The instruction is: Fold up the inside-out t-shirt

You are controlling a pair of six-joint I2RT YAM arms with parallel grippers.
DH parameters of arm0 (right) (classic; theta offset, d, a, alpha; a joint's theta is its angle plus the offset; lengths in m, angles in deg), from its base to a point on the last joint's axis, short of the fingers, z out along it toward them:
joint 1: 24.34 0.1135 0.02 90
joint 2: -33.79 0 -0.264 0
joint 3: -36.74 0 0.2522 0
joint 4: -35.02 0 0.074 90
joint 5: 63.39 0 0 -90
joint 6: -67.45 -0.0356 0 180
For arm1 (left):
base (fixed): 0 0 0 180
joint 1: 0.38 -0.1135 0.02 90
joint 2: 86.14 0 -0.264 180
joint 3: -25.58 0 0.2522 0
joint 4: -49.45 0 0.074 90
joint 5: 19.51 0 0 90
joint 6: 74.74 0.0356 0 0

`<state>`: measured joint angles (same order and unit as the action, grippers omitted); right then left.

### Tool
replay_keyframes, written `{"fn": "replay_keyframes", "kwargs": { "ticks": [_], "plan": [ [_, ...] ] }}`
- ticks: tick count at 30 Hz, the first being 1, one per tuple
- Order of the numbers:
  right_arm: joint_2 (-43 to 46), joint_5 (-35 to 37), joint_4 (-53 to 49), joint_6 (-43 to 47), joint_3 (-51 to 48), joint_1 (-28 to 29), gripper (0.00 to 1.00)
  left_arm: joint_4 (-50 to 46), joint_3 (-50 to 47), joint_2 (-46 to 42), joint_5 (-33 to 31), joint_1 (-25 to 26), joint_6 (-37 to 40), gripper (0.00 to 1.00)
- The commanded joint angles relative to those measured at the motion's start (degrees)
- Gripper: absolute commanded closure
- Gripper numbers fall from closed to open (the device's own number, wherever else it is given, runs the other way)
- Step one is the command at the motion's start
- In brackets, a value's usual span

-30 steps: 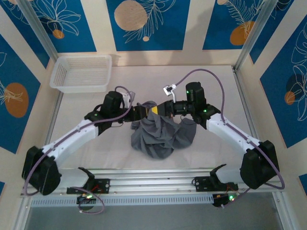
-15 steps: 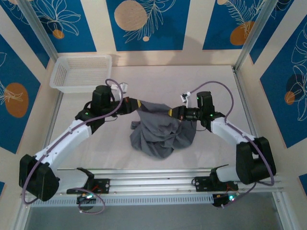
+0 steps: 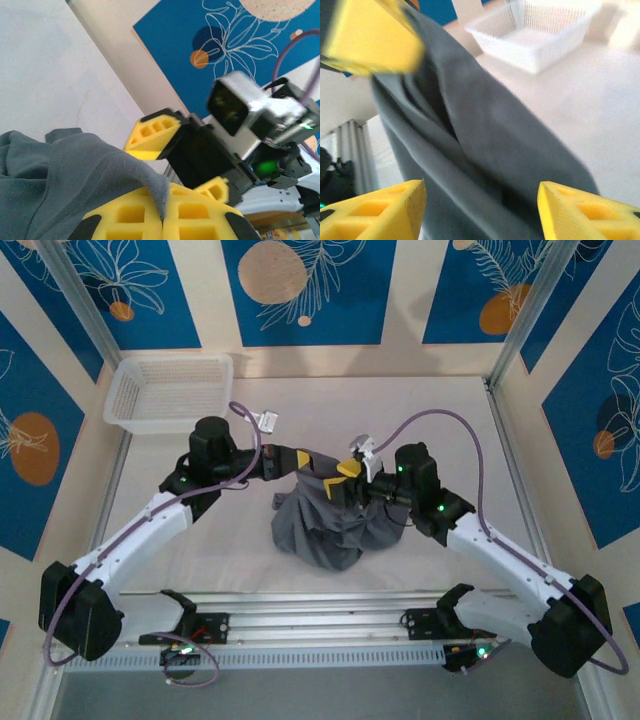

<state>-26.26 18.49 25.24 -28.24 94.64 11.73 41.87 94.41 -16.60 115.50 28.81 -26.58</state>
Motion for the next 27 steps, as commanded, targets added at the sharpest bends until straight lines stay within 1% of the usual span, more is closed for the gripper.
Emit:
{"fn": "replay_keyframes", "kwargs": {
  "ticks": [1, 7, 10, 11, 14, 17, 20, 21, 22, 25, 27],
  "plan": [
    [-1.32, 13.1, 5.99, 11.98, 0.54, 3.49, 0.4, -0.09, 2.04, -0.02, 2.45, 1.26, 3.47, 1.0],
    [-7.94, 20.31, 8.52, 19.42, 5.0, 7.85, 0.39, -1.78, 2.37, -0.23, 1.48, 1.55, 4.04, 1.0],
    [-9.56, 22.66, 9.59, 20.86, 6.29, 9.39, 0.38, -1.27, 2.02, -0.3, 1.31, 1.83, 3.8, 1.0],
    [-10.19, 23.12, 9.13, 20.88, 6.88, 9.65, 0.38, -1.18, 1.97, -0.24, 1.15, 1.84, 3.74, 1.0],
    [-13.15, 28.86, 6.09, 19.79, 9.93, 10.41, 0.39, -1.32, 2.13, -0.21, 0.8, 1.92, 3.78, 1.0],
    [-14.32, 31.11, 0.71, 15.52, 12.39, 9.72, 0.44, -2.83, 2.56, -0.17, 0.22, 1.92, 4.73, 1.0],
    [-13.85, 28.04, -8.8, 8.86, 15.29, 6.89, 0.57, -3.8, 2.51, -0.14, 0.07, 1.92, 5.39, 1.0],
    [-13.25, 25.43, -11.27, 7.34, 15.75, 5.86, 0.6, -3.93, 2.41, -0.14, 0.07, 1.92, 5.46, 1.0],
    [-12.4, 21.07, -12.86, 6.52, 15.72, 4.91, 0.61, -4.01, 2.33, -0.14, 0.01, 1.92, 5.7, 1.0],
    [-10.08, 10.25, -14.19, 4.61, 14.5, 2.98, 0.68, -3.64, 2.24, 0.31, -0.04, 1.92, 5.57, 1.0],
    [-9.9, 9.49, -14.49, 2.87, 14.78, 2.69, 0.7, -2.65, 2.31, 0.68, 0.37, 1.92, 5.12, 1.0]
  ]
}}
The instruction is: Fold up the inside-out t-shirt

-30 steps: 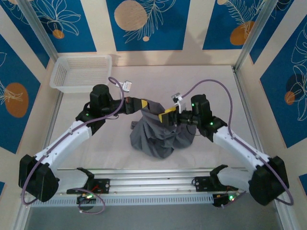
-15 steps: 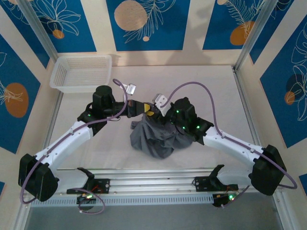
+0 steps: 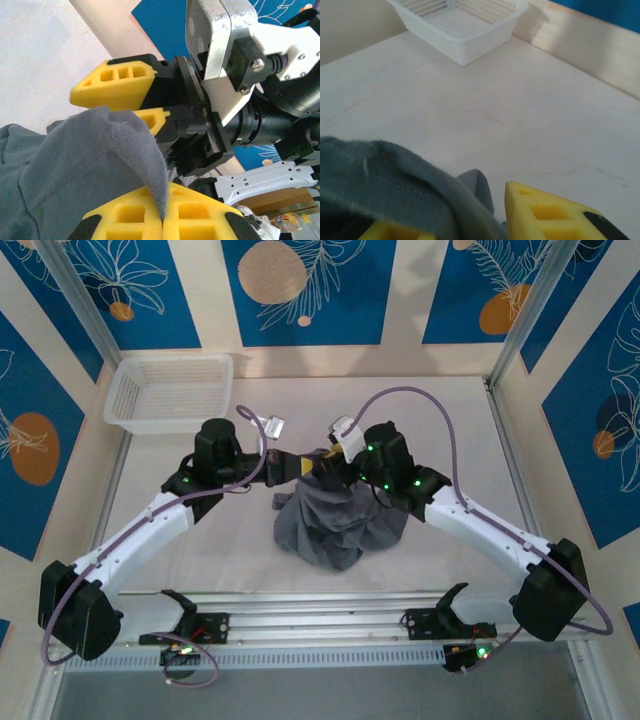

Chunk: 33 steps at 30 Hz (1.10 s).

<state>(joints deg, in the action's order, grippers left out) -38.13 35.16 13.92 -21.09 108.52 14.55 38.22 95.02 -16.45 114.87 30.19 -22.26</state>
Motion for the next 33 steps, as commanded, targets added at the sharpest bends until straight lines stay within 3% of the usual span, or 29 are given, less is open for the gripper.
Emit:
{"fn": "replay_keyframes", "kwargs": {
  "ticks": [1, 4, 6, 11, 15, 27, 30, 33],
  "plan": [
    [1.5, -6.56, -3.55, -4.95, 1.61, -0.13, 0.69, 1.38, 1.76, 0.91, 1.18, 0.55, 0.47, 1.0],
    [-1.4, -4.79, -5.39, -8.55, 4.93, -0.13, 0.53, 1.46, 2.14, 1.41, 1.41, 0.63, 0.48, 1.0],
    [-4.35, -4.07, -8.51, -10.04, 8.35, -0.07, 0.47, 1.47, 2.15, 1.52, 1.49, 0.63, 0.46, 1.0],
    [-11.43, 6.37, -18.08, -11.41, 15.7, 0.31, 0.5, 0.74, 1.54, 0.78, 1.09, 0.68, 0.79, 1.0],
    [-12.32, 13.06, -23.69, -10.42, 15.97, -1.19, 0.54, -1.18, 1.27, -0.43, 0.14, 0.66, 2.45, 1.0],
    [-9.62, 2.56, -25.8, -10.33, 8.72, -13.41, 0.57, 0.0, 1.74, 1.75, 1.15, 0.72, 2.46, 1.0],
    [-9.43, -4.59, -27.02, -10.38, 9.0, -15.65, 0.63, -1.21, 1.69, 1.76, 0.46, 0.72, 3.28, 1.0],
    [-7.45, -20.15, -25.08, -12.05, 8.72, -17.18, 0.98, -5.28, 2.01, 2.4, -2.85, 0.7, 6.12, 1.0]
  ]
}}
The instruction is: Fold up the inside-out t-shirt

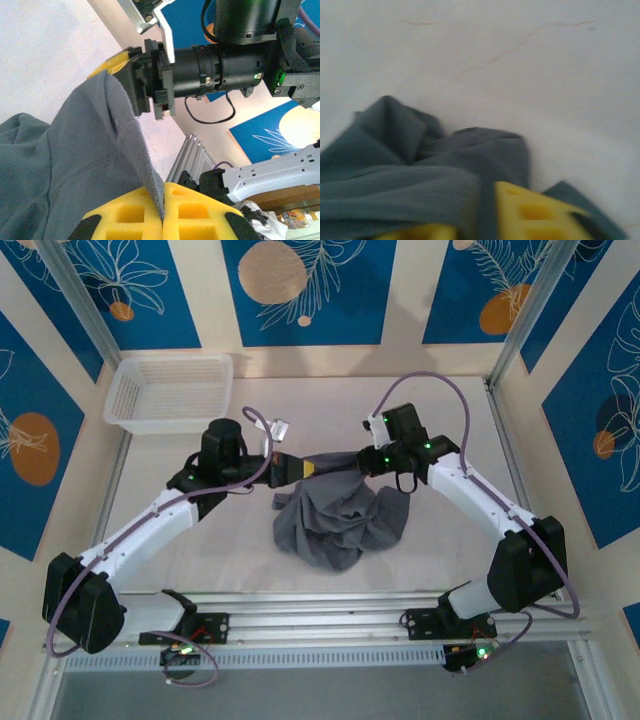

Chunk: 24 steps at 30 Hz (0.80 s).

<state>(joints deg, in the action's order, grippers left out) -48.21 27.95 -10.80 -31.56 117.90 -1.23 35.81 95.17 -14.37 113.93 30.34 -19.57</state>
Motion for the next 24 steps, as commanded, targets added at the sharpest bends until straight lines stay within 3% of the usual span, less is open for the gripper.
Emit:
{"fn": "replay_keyframes", "kwargs": {
  "ticks": [1, 4, 7, 9, 13, 15, 19, 24],
  "plan": [
    [3.69, -18.23, 1.16, -2.94, -1.11, -1.56, 1.0, -6.09, 2.22, 0.79, -5.64, 0.52, 5.16, 1.0],
    [7.27, -29.47, 9.33, -8.8, -3.43, -1.6, 1.0, -14.94, 3.24, 4.08, -19.81, 0.57, 9.75, 0.99],
    [9.16, -33.62, 17.08, -14.76, -5.43, -1.41, 1.0, -11.36, 1.93, 7.76, -16.66, 0.57, 11.47, 0.94],
    [9.03, -33.33, 17.02, -15.3, -4.9, -1.4, 1.0, -9.79, 1.47, 7.69, -15.9, 0.57, 11.41, 0.83],
    [7.51, -28.96, 10.3, -12.23, -2.1, -1.23, 1.0, -12.95, 1.9, 0.61, -21.74, 0.57, 18.05, 0.53],
    [6.66, -28.47, 7.85, -9.96, -1.1, -0.59, 1.0, -14.15, 2.68, -2.77, -19.15, 0.57, 23.47, 0.48],
    [5.37, -29.43, 5.19, -5.85, 0.5, 1.2, 1.0, -18.27, 7.89, -3.48, -5.91, 0.57, 30.47, 0.34],
    [5.08, -31.96, 4.0, -3.5, 2.22, 3.0, 1.0, -28.44, 17.51, 5.0, -4.77, 0.57, 36.21, 0.32]
  ]
}}
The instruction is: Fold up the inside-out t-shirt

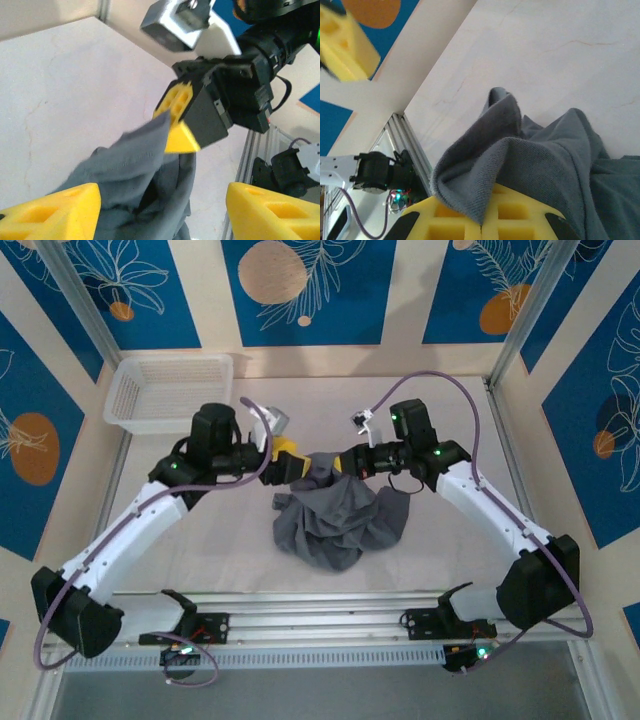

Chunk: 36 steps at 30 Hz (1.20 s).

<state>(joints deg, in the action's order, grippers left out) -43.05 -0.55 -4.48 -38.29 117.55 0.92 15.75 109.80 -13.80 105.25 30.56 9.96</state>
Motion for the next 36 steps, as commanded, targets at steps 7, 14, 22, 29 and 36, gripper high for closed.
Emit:
{"fn": "replay_keyframes", "kwargs": {
  "ticks": [7, 14, 22, 29, 36],
  "plan": [
    [0.78, -5.78, -3.33, 6.9, 4.1, 2.58, 1.0, -12.68, 8.17, 14.36, 13.47, -2.87, 15.13, 0.26],
    [1.16, -2.91, -4.38, 7.32, 4.5, 2.61, 1.0, -11.08, 6.85, 16.56, 22.44, -4.4, 14.73, 0.46],
    [0.16, 3.1, -3.93, 5.66, 4.34, 2.94, 0.91, -4.74, 3.18, 13.01, 14.75, -4.4, 7.57, 1.0],
    [-0.16, 24.81, -3.02, -1.47, -0.1, 4.81, 0.8, 6.38, 1.74, 2.19, 3.07, -2.32, -9.53, 1.0],
    [5.26, 17.06, -2.86, -1.63, -2.43, 5.77, 0.62, 4.34, 3.05, 2.78, 3.13, -0.13, -11.16, 1.0]
  ]
}}
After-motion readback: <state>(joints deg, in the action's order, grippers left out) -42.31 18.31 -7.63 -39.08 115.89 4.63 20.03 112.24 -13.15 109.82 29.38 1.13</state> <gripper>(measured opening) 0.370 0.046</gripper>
